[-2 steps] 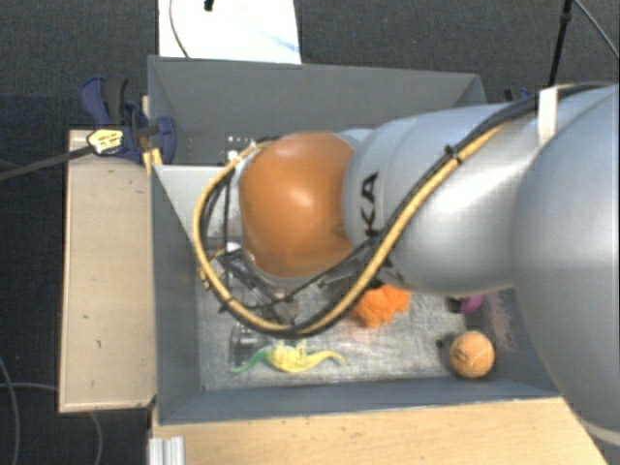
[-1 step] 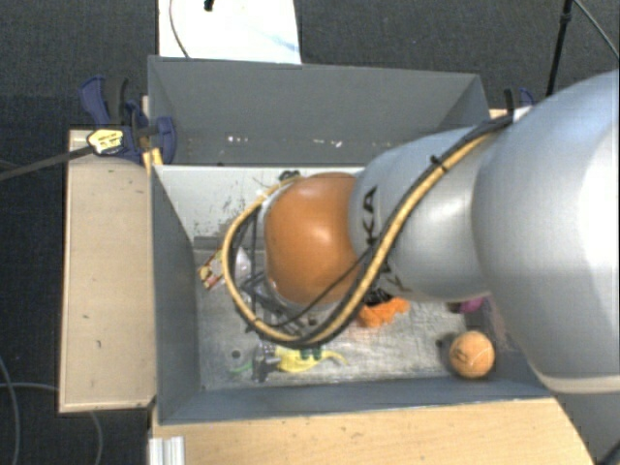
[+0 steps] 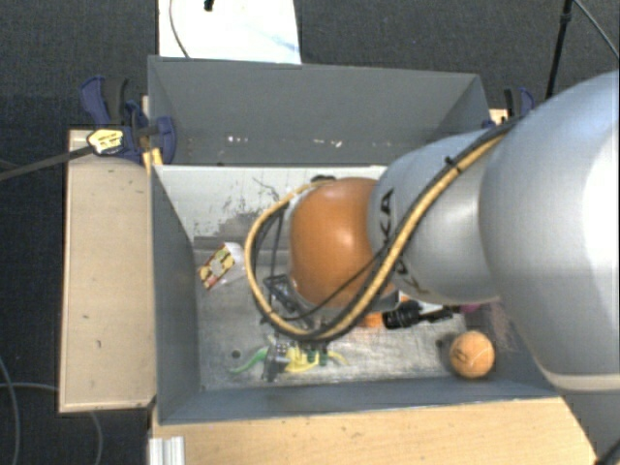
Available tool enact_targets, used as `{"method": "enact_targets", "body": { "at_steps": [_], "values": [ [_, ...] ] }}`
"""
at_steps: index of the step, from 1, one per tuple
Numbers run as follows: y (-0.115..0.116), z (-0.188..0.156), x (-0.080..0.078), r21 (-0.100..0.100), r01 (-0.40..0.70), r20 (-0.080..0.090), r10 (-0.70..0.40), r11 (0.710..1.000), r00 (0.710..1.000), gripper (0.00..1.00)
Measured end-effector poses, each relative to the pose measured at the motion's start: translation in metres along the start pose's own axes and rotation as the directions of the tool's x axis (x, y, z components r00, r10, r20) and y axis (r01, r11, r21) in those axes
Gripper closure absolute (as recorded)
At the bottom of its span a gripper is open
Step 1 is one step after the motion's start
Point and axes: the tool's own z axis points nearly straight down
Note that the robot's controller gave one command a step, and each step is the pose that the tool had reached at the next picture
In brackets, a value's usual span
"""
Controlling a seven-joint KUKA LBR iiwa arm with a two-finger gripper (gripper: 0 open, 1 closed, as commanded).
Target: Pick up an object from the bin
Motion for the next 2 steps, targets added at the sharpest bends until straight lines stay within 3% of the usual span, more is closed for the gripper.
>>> {"method": "enact_targets", "body": {
  "at_steps": [1,2],
  "values": [
    [-0.017,-0.005,-0.016,-0.001,0.017,0.004,-0.017,1.0,1.0,0.0],
    [-0.026,0.021,-0.011,0.0,0.102,0.002,-0.102,0.995,0.995,0.0]
  ]
}}
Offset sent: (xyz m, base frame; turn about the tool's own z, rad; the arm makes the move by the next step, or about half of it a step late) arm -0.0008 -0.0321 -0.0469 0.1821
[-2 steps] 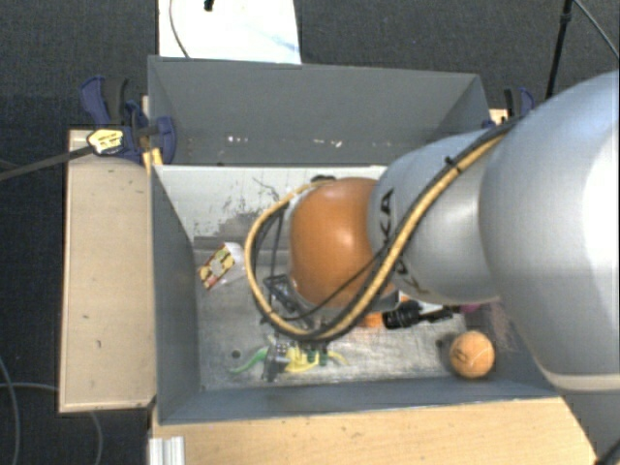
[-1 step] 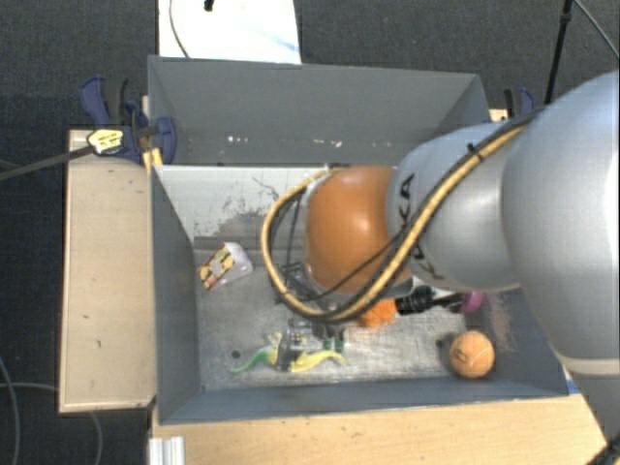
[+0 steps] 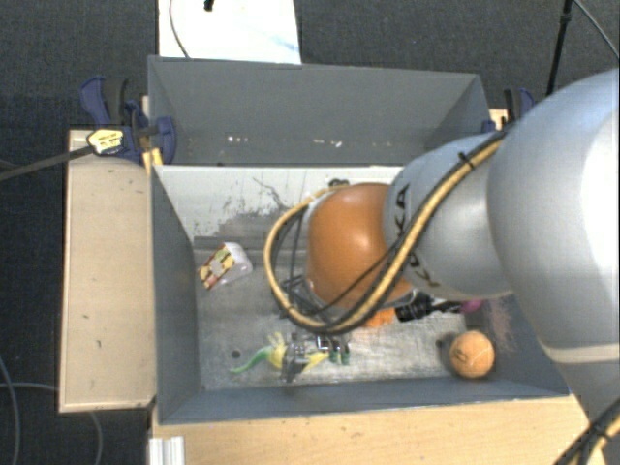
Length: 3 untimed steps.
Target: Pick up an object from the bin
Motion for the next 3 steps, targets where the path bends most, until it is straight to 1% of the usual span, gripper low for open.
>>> {"method": "enact_targets", "body": {
  "at_steps": [1,3],
  "values": [
    [0.0018,0.0227,0.0055,-0.002,-0.256,0.004,0.256,0.967,0.967,1.0],
    [0.0014,0.0195,0.0053,-0.002,-0.257,0.006,0.257,0.966,0.966,1.0]
  ]
}}
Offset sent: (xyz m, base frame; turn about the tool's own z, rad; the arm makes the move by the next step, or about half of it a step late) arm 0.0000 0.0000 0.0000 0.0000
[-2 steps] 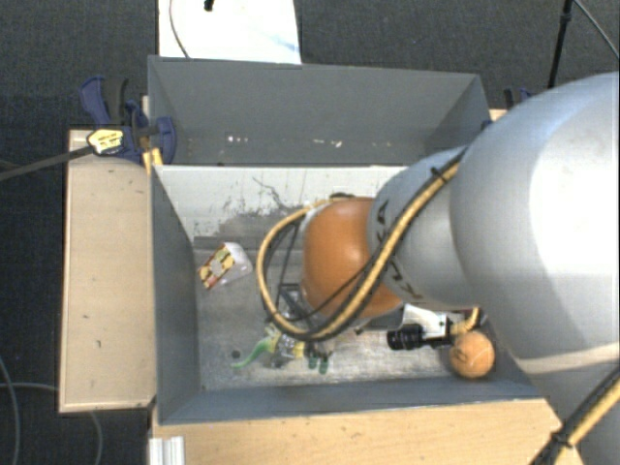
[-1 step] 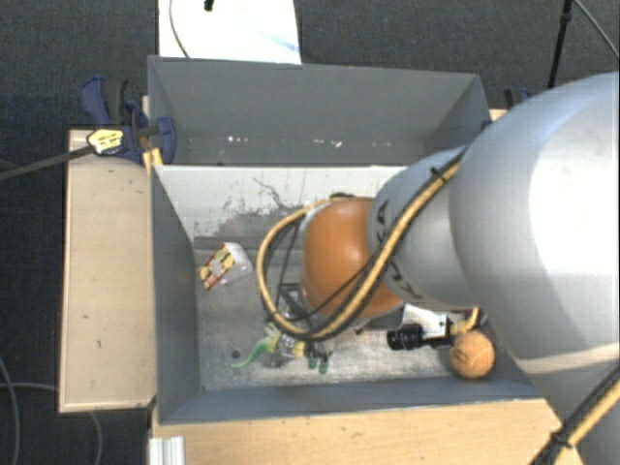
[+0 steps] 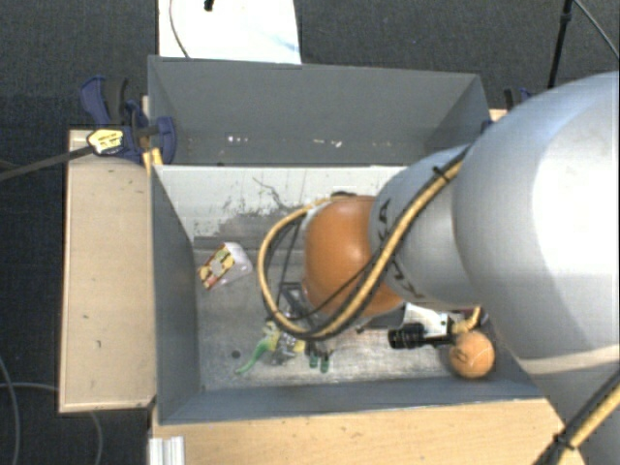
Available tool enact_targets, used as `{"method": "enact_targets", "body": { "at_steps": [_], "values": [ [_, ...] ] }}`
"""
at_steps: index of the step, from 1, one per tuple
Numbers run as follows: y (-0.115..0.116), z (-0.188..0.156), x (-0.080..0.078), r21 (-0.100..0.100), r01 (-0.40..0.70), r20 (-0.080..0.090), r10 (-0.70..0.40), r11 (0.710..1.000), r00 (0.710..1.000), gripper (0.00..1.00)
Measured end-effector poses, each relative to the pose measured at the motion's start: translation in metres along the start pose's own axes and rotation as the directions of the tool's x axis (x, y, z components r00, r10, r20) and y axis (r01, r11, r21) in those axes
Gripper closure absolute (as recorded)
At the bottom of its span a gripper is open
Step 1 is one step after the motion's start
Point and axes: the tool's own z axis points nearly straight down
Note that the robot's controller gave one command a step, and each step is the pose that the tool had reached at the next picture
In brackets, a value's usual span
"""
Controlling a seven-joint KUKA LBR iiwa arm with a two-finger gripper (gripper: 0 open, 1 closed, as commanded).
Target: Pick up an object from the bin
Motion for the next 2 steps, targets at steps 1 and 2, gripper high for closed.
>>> {"method": "enact_targets", "body": {
  "at_steps": [1,2],
  "values": [
    [0.0,-0.01,0.001,0.003,-0.001,-0.006,0.001,1.0,1.0,1.0],
    [0.0,-0.021,0.001,0.004,-0.002,-0.008,0.002,1.0,1.0,1.0]
  ]
}}
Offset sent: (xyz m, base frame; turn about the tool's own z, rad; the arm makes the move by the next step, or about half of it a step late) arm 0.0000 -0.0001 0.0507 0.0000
